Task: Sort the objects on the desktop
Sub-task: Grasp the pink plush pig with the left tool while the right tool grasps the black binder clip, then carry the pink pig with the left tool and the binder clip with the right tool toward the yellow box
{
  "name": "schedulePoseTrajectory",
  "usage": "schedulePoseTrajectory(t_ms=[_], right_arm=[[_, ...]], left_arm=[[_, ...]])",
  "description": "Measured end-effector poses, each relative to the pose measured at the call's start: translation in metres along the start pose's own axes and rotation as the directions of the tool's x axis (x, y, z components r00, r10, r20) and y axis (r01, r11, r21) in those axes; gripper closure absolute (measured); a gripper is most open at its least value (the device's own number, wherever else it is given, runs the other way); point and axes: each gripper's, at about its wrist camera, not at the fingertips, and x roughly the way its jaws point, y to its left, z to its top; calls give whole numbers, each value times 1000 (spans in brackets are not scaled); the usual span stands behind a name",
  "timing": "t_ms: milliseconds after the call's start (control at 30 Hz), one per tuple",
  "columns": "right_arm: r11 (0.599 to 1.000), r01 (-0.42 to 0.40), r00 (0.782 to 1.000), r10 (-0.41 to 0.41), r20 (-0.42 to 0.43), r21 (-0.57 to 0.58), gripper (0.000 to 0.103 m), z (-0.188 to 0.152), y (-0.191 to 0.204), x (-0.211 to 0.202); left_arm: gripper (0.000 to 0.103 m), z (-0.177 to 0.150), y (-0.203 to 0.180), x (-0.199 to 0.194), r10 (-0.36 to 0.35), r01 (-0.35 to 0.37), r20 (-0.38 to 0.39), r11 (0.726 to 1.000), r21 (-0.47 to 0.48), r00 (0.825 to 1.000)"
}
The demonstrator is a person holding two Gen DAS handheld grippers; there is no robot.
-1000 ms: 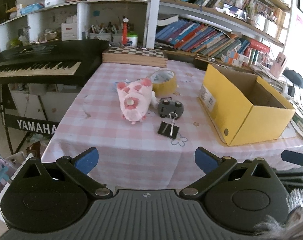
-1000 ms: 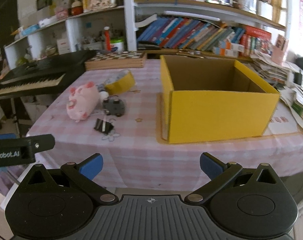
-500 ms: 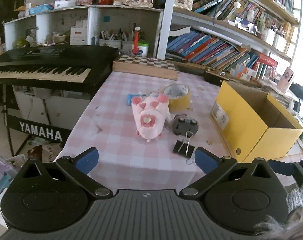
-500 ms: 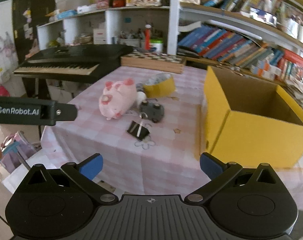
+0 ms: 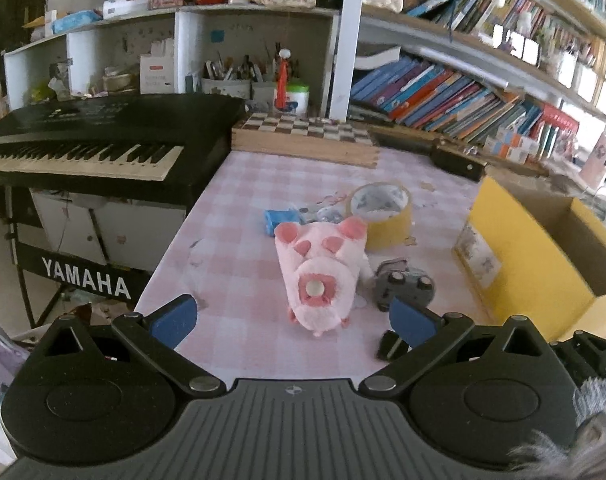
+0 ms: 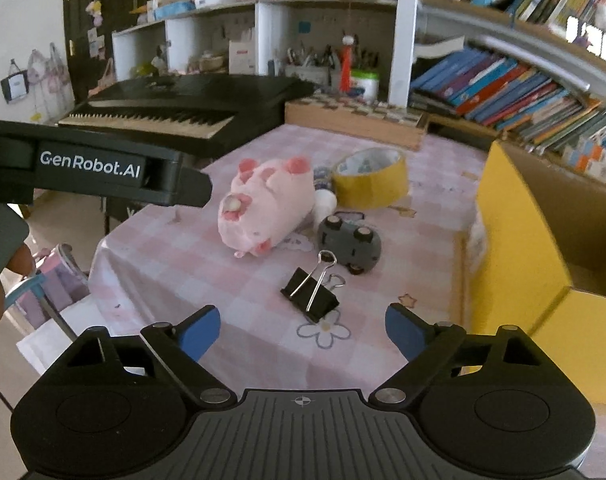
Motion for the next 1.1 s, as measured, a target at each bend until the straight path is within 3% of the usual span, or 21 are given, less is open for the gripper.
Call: schedulePoseTrajectory(t_ms=[167,233,467,567,600,633,667,733,767,800,1100], right_arm=[[1000,-5,999,5,-35,-19,24,6,-6,31],[1000,-5,999,4,-42,-29,34,7,-8,41],[997,-35,998,31,-59,-74,45,9,-10,66],[993,-74,996,69,-54,-88,55,9,-12,68],[992,-89,995,84,-54,-93,64,9,-12,68],[990,-97,994,91,-54,-103,64,8,-12,67],[989,-99,994,93,-53,-113,64,8,-12,66],[989,-100,994,96,-47,-111,64,10,-13,65],[989,-103,994,100,-38,-104,65,11,-15,64],[990,-99,995,97,-26,-102,65,13,-17,62],[994,-83,996,84,13,-74,66,20,-26,51]], left_arm=[[0,13,-5,37,-1,2,-40,1000,26,999],[0,19,-9,51,-4,6,-47,999,41,999],[0,32,-20,97,-27,34,-94,997,70,995],[0,33,-25,111,-34,44,-121,996,80,992],[0,32,-27,115,-31,41,-129,996,82,991],[0,32,-28,119,-28,39,-133,996,81,991],[1,31,-28,121,-26,37,-137,996,80,990],[14,29,-29,125,-33,44,-147,996,77,989],[38,29,-29,127,-37,49,-157,996,72,987],[42,28,-28,128,-34,45,-170,997,65,985],[47,30,-16,93,-75,72,-114,997,-28,991]])
